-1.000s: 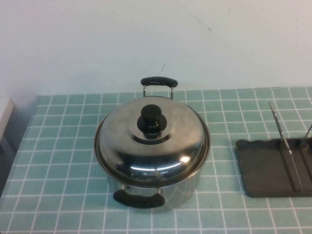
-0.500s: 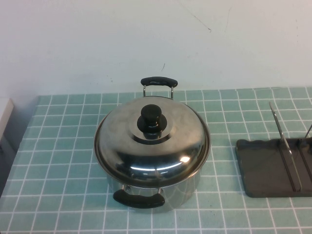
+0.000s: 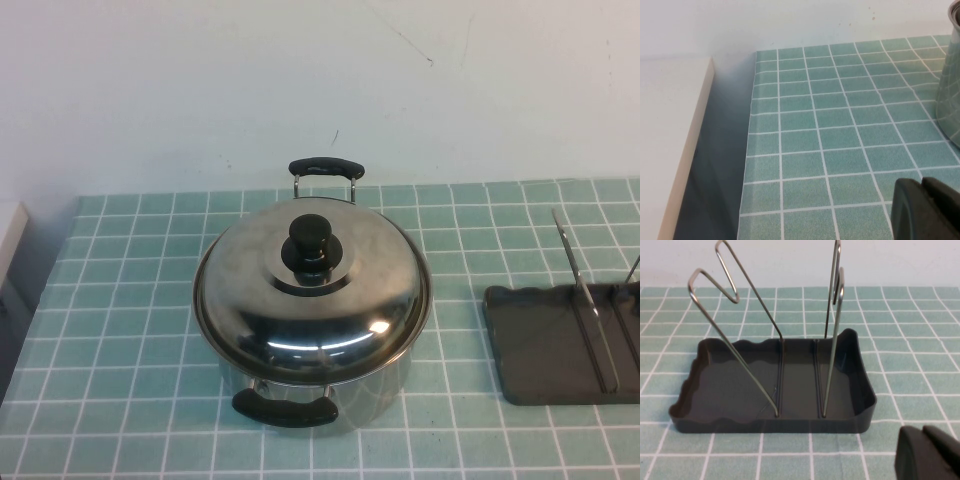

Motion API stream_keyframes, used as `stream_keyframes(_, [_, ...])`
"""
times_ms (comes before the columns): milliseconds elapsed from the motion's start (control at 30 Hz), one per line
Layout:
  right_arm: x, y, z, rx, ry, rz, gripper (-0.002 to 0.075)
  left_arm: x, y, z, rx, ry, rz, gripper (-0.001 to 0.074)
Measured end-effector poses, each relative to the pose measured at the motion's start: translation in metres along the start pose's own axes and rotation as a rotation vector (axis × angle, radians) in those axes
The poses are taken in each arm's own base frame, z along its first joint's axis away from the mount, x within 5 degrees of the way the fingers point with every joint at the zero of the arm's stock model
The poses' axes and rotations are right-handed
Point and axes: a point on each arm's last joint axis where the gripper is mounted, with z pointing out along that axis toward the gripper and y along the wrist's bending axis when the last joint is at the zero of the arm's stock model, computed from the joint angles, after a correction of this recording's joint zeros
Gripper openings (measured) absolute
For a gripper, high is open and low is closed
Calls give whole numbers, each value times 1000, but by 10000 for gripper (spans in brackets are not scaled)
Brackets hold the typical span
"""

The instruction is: Put pot lid on rack

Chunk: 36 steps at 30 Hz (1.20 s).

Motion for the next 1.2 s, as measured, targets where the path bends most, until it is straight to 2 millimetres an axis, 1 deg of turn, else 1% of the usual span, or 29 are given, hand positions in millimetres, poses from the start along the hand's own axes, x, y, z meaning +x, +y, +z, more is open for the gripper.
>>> stream_keyframes(500, [0, 0, 0, 0, 0, 0, -3, 0, 1, 0, -8, 0, 24, -4])
stream_keyframes(700, [0, 0, 0, 0, 0, 0, -3, -2, 1, 0, -11, -26, 30, -4])
stream_keyframes(767, [0, 0, 0, 0, 0, 0, -3, -3, -1, 0, 9, -42, -61, -4])
stream_keyframes(800, [0, 0, 0, 0, 0, 0, -3, -5, -2, 0, 26, -53, -142, -4])
stream_keyframes(867, [0, 0, 0, 0, 0, 0, -3, -7, -5, 0, 74, -71, -357, -4])
stream_keyframes(933, [0, 0, 0, 0, 0, 0, -3, -10, -9, -1, 129, -87, -615, -4])
stream_keyframes(967, [0, 0, 0, 0, 0, 0, -3, -12, -9, -1, 145, -93, -699, -4])
stream_keyframes(1000, [0, 0, 0, 0, 0, 0, -3, -14, -11, -2, 176, -96, -831, -4])
stream_keyframes(1033, [0, 0, 0, 0, 0, 0, -3, -15, -11, -2, 196, -100, -921, -4])
stream_keyframes(1100, [0, 0, 0, -1, 0, 2, -3, -17, -12, -2, 216, -107, -1019, -4])
stream_keyframes(1167, [0, 2, 0, -17, 0, 41, -3, -18, -12, -2, 223, -116, -1055, -4])
stream_keyframes(1200, [0, 3, 0, -37, 1, 87, -3, -18, -11, -2, 225, -120, -1068, -4])
